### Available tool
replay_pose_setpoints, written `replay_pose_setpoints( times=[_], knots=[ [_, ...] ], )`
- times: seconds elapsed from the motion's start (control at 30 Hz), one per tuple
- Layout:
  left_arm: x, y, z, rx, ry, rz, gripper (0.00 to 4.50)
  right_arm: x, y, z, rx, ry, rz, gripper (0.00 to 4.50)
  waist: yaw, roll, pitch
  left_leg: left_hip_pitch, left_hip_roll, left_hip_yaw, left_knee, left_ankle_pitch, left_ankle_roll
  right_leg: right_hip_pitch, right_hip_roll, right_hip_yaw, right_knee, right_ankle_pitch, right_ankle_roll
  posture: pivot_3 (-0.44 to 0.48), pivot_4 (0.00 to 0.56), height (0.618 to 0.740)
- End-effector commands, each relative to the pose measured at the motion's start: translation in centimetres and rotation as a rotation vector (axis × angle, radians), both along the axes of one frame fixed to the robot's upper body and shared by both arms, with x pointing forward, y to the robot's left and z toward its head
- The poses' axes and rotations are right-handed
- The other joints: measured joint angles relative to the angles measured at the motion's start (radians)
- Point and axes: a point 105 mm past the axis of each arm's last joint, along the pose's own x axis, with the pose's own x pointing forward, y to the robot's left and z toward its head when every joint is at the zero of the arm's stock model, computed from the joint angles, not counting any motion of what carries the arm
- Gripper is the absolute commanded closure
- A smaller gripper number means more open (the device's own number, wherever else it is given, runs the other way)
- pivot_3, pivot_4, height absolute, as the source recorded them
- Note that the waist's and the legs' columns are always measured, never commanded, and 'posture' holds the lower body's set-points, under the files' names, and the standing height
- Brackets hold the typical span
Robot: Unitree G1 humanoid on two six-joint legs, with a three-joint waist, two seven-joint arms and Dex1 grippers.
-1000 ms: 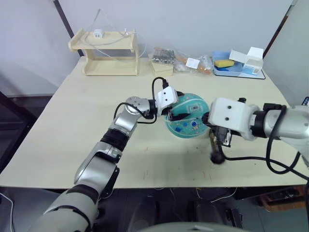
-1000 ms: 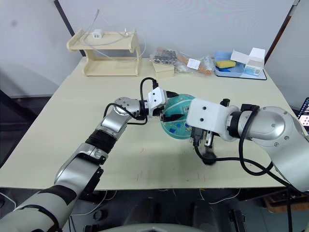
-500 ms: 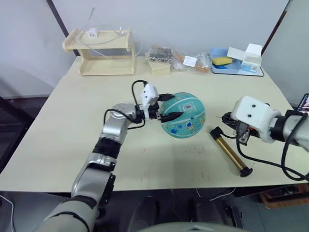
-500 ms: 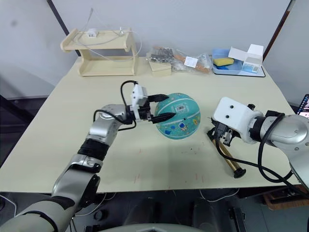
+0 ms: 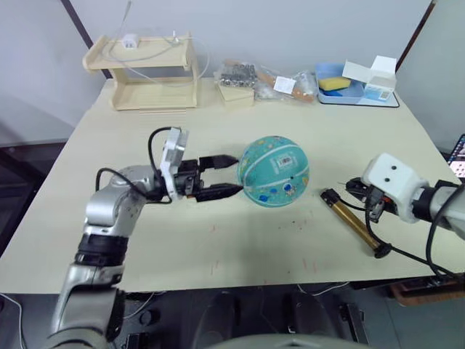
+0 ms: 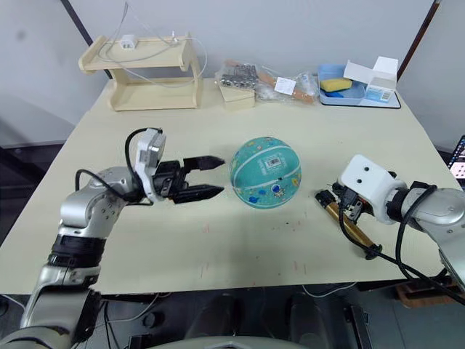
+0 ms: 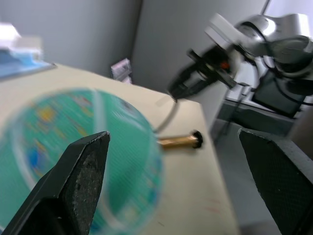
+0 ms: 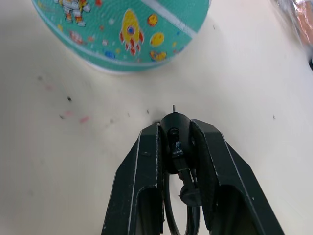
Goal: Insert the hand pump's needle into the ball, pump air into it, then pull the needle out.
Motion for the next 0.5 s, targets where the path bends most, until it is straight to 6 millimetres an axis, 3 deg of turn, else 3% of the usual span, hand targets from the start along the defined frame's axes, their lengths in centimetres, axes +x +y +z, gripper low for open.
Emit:
replay_pose_setpoints(
  times=[0.03, 0.27, 0.33, 0.4, 0.5],
  knots=[
    [-1.1, 0.6, 0.8, 0.006, -0.047, 0.001, 0.00, 0.2, -0.7, 0.7, 0.021, -0.042, -0.014, 4.17, 0.001, 0.000, 0.001, 0.000, 0.000, 0.000, 0.000, 0.000, 0.000, 0.000, 0.000, 0.000, 0.000, 0.000, 0.000, 0.000, 0.150, 0.740],
    [-2.4, 1.6, -1.7, 0.056, -0.027, 0.059, 0.00, 1.0, -2.1, 0.0, 0.210, -0.025, -0.093, 4.17, 0.002, 0.000, 0.002, 0.001, 0.000, 0.003, 0.000, 0.000, 0.000, 0.000, 0.000, 0.003, 0.000, 0.000, 0.000, 0.000, 0.150, 0.740],
    [-2.5, 1.6, -1.9, 0.058, -0.029, 0.068, 0.00, 0.9, -2.7, -0.4, 0.226, -0.021, -0.110, 3.16, 0.007, 0.000, 0.002, 0.001, 0.000, 0.003, 0.000, 0.000, 0.000, 0.000, 0.000, 0.003, 0.000, 0.000, 0.000, 0.000, 0.150, 0.740],
    [-2.6, 1.7, -2.0, 0.056, -0.028, 0.076, 0.00, 0.6, -3.3, -0.7, 0.229, -0.020, -0.125, 2.45, 0.009, 0.000, 0.002, 0.001, 0.000, 0.003, 0.000, 0.000, 0.000, 0.000, 0.000, 0.003, 0.000, 0.000, -0.001, 0.000, 0.150, 0.740],
    [-2.6, 2.2, -2.3, 0.062, -0.022, 0.108, 0.00, -0.2, -4.0, 0.2, 0.257, -0.052, -0.156, 0.95, 0.012, 0.000, 0.002, 0.001, 0.000, 0.004, 0.000, 0.000, 0.000, 0.000, 0.000, 0.004, 0.000, 0.000, -0.001, 0.000, 0.150, 0.740]
  ],
)
